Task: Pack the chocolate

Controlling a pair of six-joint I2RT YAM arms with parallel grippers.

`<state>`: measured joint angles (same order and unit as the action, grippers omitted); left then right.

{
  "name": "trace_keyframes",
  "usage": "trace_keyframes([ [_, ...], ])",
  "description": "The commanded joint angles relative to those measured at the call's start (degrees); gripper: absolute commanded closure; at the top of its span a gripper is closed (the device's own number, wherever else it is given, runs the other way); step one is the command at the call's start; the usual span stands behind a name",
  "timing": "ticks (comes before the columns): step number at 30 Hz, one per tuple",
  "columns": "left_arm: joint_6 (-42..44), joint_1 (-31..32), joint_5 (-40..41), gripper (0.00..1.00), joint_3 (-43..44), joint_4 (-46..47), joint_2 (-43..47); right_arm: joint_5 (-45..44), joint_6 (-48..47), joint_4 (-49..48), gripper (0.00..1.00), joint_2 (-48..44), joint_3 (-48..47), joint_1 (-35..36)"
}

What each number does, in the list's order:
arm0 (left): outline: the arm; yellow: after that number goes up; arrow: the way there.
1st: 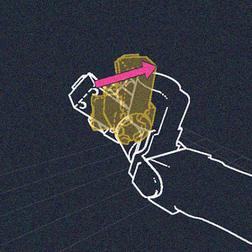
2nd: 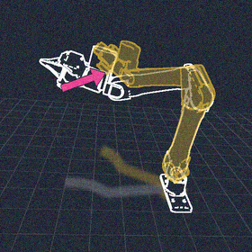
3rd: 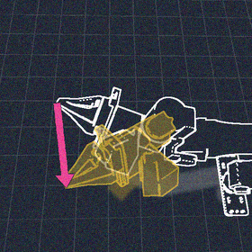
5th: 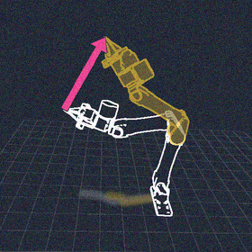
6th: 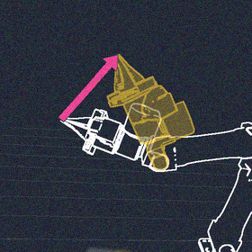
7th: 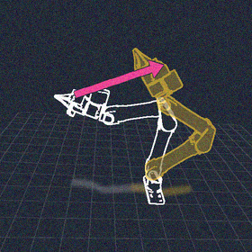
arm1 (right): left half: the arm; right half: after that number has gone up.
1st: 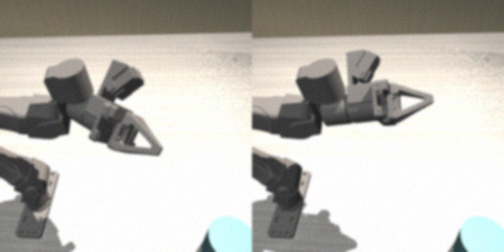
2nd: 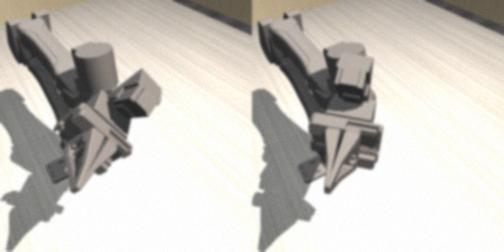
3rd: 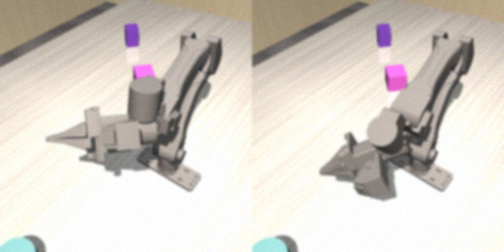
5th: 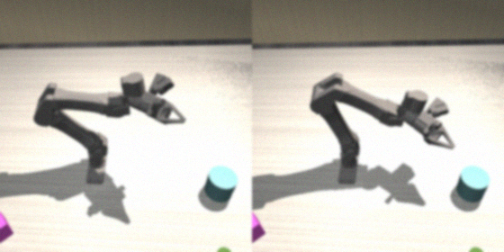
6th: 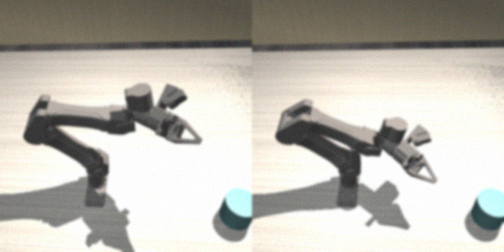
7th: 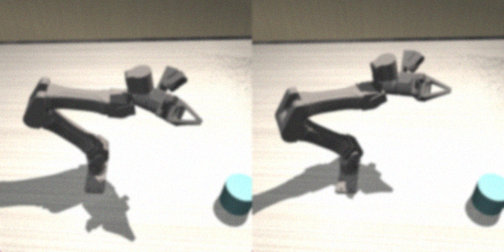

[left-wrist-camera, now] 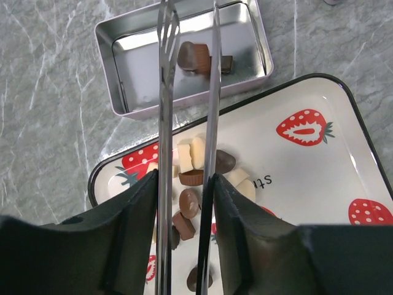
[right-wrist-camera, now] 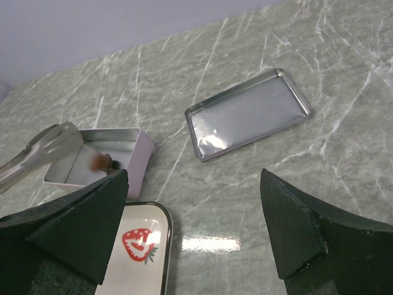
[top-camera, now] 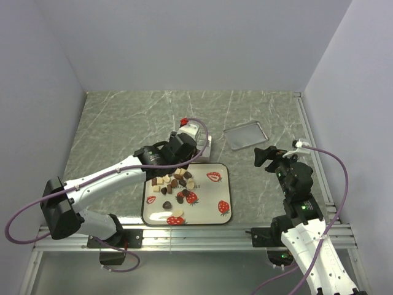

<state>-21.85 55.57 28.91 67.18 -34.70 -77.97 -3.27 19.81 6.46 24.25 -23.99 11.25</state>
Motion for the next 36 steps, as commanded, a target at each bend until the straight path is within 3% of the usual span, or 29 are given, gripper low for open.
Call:
trace_keyframes([
  [1,-0.13,-0.11,0.01,0.53,0.5,1.74,0.1,0.54,-0.83,-2.42,0.06,0.18,-0.53,-0.35],
  [17,-2.06,0.33,-2.18,0.58,-2.93,0.69,4.84,0.54,-0.83,-2.42,0.06,0.36,-0.53,-0.26],
  [36,-9.7,9.29,-2.98,0.57,-8.29,-8.63,11.35,0.54,-0.83,-2.68,0.06,0.27,-0.27,-0.26],
])
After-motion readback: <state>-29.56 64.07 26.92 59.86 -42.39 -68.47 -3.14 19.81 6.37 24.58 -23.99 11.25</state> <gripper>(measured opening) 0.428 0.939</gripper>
